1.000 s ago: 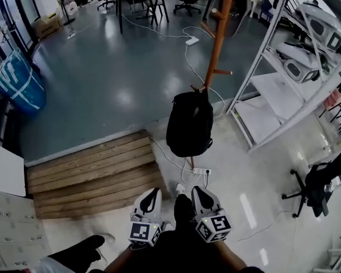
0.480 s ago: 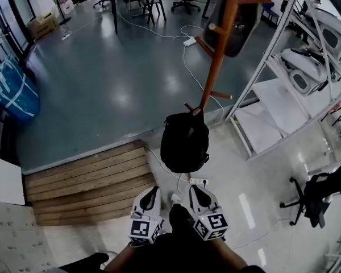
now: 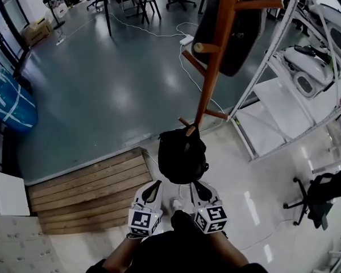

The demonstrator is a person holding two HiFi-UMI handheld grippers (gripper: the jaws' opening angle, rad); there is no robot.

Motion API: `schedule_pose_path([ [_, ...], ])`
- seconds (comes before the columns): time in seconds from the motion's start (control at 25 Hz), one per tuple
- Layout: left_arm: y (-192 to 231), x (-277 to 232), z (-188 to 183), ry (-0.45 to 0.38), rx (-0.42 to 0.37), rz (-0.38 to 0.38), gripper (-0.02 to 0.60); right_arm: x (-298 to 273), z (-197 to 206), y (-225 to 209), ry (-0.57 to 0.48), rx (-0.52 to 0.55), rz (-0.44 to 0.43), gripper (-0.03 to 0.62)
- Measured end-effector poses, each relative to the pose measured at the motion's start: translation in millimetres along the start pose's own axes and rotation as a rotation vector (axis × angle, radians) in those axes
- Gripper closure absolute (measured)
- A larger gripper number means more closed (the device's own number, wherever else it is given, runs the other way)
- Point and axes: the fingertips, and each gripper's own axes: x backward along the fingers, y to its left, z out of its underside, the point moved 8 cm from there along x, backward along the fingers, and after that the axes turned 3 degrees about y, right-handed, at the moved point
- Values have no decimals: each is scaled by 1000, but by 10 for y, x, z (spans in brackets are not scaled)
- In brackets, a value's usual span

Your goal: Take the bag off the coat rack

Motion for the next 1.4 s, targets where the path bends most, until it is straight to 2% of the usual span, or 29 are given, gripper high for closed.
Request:
schedule_pose_path([
  [0.12,101,-277,-31,49,-34,66,557,-162,-90,-141,22,1,8,579],
  [0.24,198,-584,-43,104,-64,172,556,-320,-163,-278,43,9,19,579],
  [0.28,226,-675,-37,122,-80,215,544,-370,-179,-318,52,15,22,579],
  [0.32,251,-759,-24,147,-107,258,502,-415,-195,-355,62,22,25,579],
  [0.4,295,-908,-9,210,-187,325,423,-489,-233,-432,84,38,32,577],
  [0.52,372,-1111,-12,305,-322,407,408,-589,-300,-553,119,66,43,544],
  [0.64,438,-1292,48,447,-480,536,364,-675,-344,-660,159,107,59,526],
  [0.76,512,-1480,19,519,-591,613,356,-774,-350,-752,230,142,49,488],
  [0.88,594,-1676,-75,548,-661,641,350,-872,-336,-841,288,150,37,453],
  [1.04,727,-1943,-195,563,-743,624,344,-980,-295,-927,320,140,41,428],
  [1.4,886,-2457,-362,614,-813,591,344,-1161,-278,-1094,359,101,44,397],
])
